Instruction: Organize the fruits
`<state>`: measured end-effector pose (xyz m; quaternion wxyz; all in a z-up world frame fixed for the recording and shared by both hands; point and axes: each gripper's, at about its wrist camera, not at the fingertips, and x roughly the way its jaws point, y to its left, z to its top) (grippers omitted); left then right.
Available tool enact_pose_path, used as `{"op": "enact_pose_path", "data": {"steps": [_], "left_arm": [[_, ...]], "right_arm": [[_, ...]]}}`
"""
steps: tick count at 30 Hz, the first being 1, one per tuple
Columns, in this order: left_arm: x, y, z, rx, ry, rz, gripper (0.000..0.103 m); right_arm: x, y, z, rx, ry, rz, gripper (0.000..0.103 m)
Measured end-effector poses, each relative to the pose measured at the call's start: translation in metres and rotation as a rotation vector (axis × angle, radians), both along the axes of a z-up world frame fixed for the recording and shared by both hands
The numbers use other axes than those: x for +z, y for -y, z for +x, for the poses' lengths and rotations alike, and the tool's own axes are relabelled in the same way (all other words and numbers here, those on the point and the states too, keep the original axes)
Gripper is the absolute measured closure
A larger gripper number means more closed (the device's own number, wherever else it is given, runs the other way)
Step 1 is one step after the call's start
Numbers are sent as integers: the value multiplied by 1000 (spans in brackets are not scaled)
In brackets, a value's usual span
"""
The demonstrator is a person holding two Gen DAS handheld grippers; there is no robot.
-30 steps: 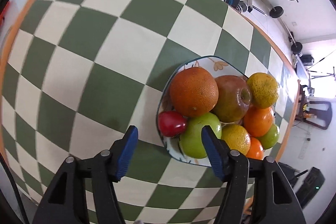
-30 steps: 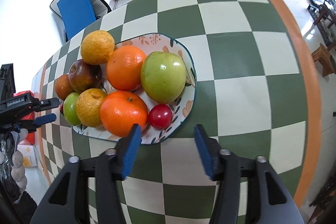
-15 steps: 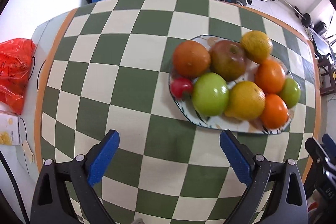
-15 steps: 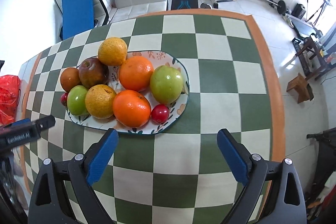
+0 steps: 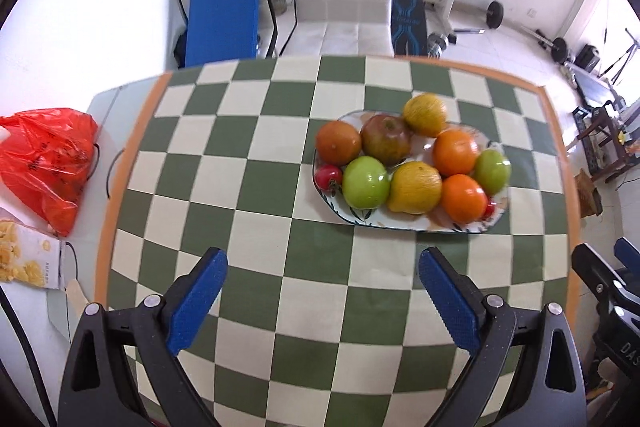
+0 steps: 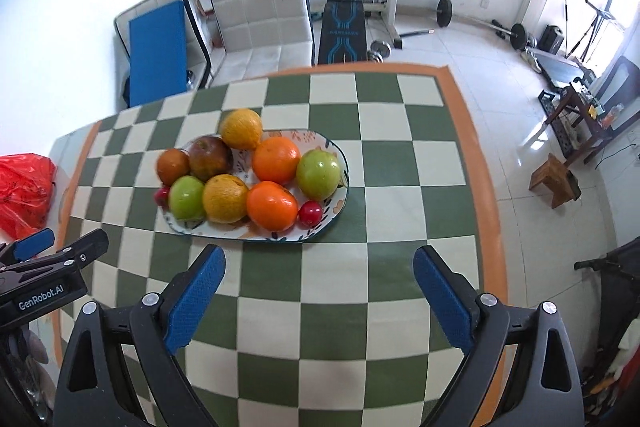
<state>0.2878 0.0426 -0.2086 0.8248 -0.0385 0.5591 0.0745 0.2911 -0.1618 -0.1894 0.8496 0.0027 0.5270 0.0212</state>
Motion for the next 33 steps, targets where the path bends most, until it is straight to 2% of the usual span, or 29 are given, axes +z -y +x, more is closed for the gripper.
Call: {"op": "enact_pose_path", "data": {"steps": [7,17,26,33], "left_arm": [[65,3,-56,-21,114,-16,5],[134,11,-131,-67,241,-24,5],[159,15,-175,-96,274,-20,5],[172,12,-195,-97,296,-35,5]], "right_arm": [[57,0,-61,2,77,15,6],[140,-4,-154,10,197,17,6],[189,-16,-214,37,268,15,6],[206,-21,-238,41,288,28,6]]}}
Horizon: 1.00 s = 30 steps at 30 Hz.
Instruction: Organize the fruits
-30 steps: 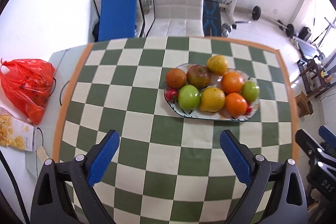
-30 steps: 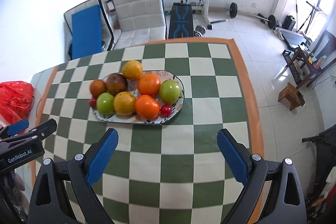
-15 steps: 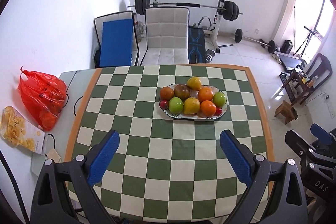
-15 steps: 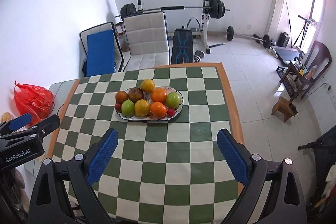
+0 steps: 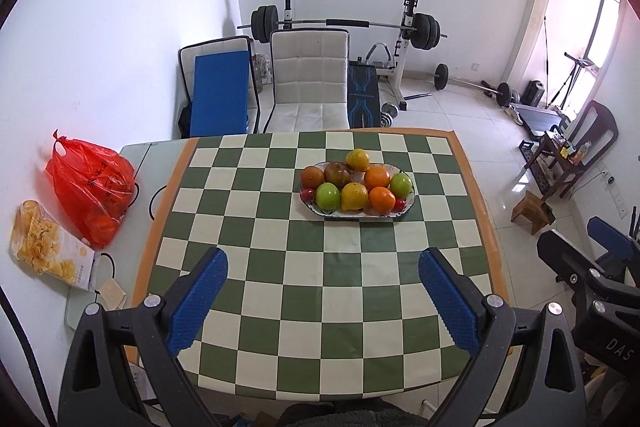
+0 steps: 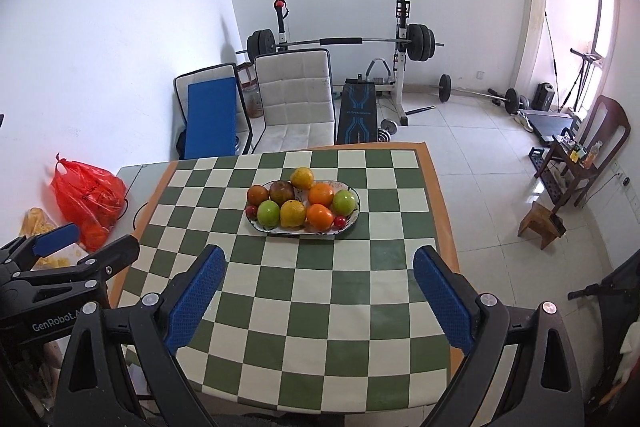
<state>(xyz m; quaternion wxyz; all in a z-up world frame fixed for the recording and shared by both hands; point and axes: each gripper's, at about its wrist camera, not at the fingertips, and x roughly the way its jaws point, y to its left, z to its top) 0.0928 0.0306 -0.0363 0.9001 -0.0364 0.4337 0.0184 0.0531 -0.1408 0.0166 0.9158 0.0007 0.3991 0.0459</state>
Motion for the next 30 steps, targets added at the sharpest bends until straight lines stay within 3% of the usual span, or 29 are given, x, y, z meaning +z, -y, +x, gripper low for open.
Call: {"op": "enact_pose_path", "data": {"steps": [12,19,30], "left_arm": [[8,-4,-3,1,24,-9,5],[-1,-7,25,27,42,1,1],[-48,-1,88,40,-42,39,1]], "right_arm": [[9,-2,-5,-12,8,46,1],[-10,-1,28,-22,25,33,1],[-60,8,103,-42,-16,-6,1]]}}
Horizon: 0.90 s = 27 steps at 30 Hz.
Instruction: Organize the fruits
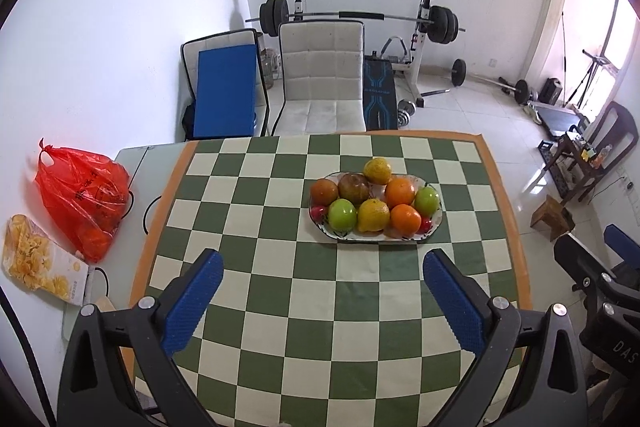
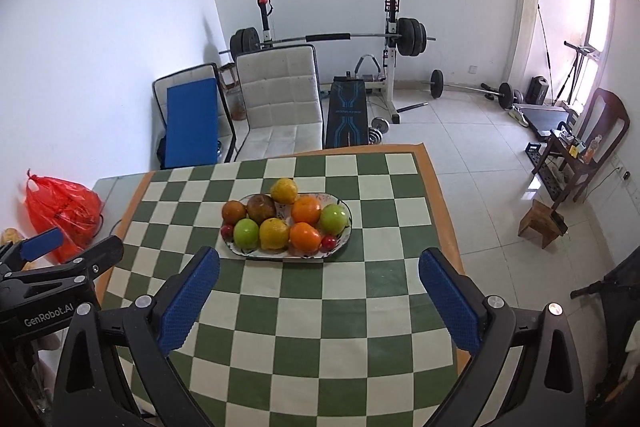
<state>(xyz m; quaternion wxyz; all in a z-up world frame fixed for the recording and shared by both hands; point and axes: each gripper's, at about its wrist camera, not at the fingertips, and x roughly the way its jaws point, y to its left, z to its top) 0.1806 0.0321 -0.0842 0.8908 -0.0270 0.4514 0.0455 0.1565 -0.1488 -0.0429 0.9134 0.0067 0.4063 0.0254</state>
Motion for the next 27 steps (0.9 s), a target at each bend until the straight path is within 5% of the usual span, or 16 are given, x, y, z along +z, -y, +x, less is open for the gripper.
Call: {"op": "enact_pose_path", "data": {"steps": [11,27], "left_arm": [[-30,10,38,9,-54,23,1],[-32,16,40,14,-52,24,1]], "right_arm": [[-45,15,50,-9,-83,-22,1],[-52,18,57,5,-88,-23,1]]}}
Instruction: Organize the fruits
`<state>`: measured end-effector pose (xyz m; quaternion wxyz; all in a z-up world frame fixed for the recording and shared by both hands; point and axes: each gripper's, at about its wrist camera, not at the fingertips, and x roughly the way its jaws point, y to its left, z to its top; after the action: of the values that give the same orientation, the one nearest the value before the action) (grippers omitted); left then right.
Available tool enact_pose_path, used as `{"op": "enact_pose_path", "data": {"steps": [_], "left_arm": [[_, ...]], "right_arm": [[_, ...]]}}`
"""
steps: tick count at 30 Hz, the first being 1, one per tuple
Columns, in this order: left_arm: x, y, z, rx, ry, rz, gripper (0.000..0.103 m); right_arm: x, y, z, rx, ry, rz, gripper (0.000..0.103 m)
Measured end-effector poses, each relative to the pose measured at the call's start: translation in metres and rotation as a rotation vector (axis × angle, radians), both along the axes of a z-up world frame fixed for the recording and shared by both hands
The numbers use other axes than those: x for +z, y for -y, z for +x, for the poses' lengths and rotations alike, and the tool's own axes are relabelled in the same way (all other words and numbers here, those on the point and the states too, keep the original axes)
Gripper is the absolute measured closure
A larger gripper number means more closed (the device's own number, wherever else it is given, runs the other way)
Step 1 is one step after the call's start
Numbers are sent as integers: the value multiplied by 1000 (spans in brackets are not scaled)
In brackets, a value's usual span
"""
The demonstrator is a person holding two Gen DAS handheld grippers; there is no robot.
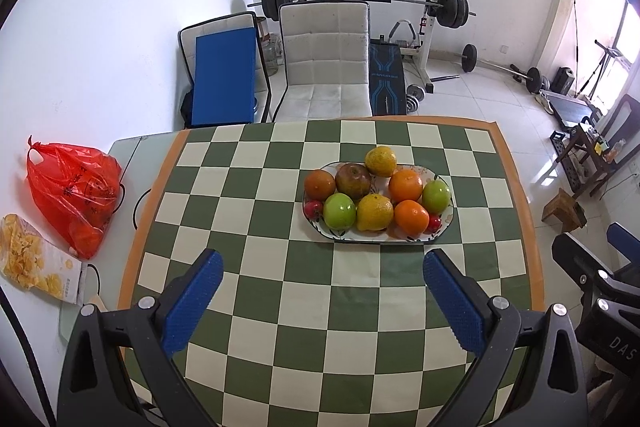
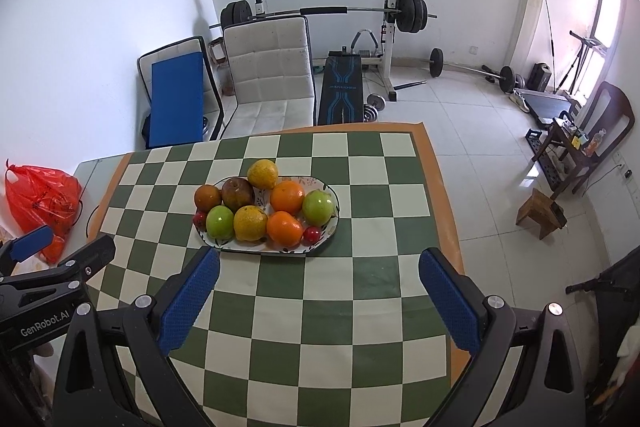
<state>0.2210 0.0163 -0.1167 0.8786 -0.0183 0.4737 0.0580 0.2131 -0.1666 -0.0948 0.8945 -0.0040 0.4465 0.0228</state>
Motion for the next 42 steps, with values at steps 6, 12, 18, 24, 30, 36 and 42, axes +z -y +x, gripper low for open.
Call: {"op": "enact_pose_path", "data": {"steps": [6,12,18,24,30,36,42], "left_arm": [[1,1,-4,7,6,-3,1],[2,1,-6,8,9,-5,1],[5,1,-10,18,13,-8,1],[9,2,-16,22,23,-4,1],[9,1,-17,22,27,-5,1],[15,1,-15,15,41,-1,1],[17,1,-16,10,45,0,1]], "right_arm": [[1,-1,0,10,-3,-3,1],[2,0,-5,9,-9,-7,1],[2,2,-7,8,-10,-6,1],[5,3,-9,7,-4,-6,1],[11,3,-11,7,6,-8,1],[17,3,-13,9,16,-8,1],[18,3,-13,10,16,-7,1]]}}
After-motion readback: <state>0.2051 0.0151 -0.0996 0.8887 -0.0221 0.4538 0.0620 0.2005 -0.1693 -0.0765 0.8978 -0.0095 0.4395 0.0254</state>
